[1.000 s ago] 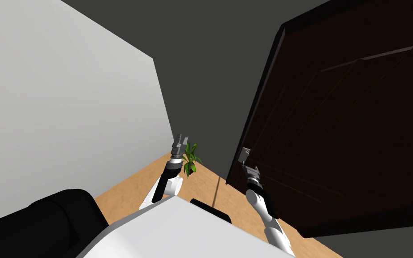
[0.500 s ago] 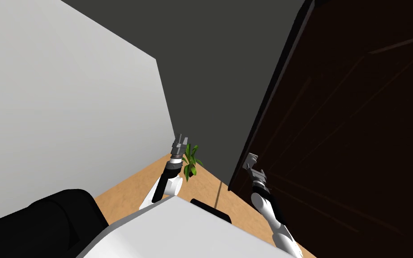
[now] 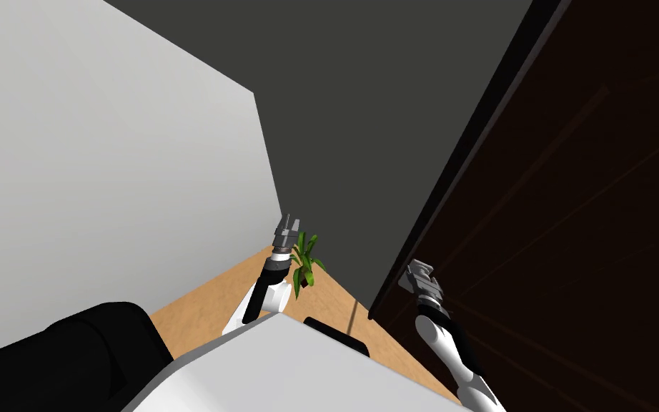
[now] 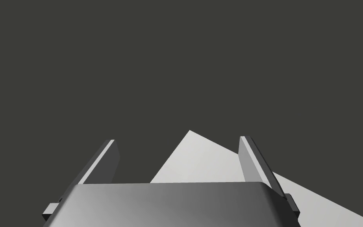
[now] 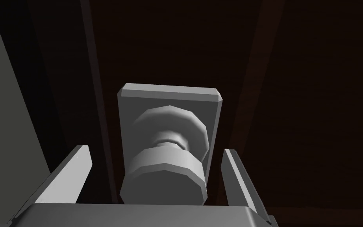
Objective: Pull the door open
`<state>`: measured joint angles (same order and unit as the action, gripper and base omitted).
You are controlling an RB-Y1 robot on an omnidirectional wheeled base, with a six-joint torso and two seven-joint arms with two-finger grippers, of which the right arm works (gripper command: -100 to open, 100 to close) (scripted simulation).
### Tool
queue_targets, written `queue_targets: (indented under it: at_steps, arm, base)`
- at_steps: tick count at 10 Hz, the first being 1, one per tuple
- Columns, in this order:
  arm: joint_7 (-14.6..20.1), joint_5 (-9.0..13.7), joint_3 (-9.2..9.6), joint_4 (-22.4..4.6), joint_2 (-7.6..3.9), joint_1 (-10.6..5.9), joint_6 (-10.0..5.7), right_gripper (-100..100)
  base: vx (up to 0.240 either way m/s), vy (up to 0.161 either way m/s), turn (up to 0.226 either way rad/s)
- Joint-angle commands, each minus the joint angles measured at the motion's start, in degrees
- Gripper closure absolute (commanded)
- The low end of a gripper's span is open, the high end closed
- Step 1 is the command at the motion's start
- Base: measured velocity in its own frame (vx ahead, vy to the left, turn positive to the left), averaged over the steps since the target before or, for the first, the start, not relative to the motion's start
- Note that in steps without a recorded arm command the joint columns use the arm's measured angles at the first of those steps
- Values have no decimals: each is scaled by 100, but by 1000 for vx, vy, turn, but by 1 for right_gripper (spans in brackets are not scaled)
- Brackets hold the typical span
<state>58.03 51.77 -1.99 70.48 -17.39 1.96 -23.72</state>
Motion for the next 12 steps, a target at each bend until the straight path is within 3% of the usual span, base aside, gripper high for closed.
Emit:
queue_targets:
  at_steps: [1,6,12]
  arm:
    - [-11,-3,8,0,6,0,4,100]
    - [-11,-3,8,0,6,0,4,100]
    - [357,14,326,166,-317,189,-2,100]
  base:
    - [-12,-3,-35]
    - [-18,1,0]
    - [-197,-39,129]
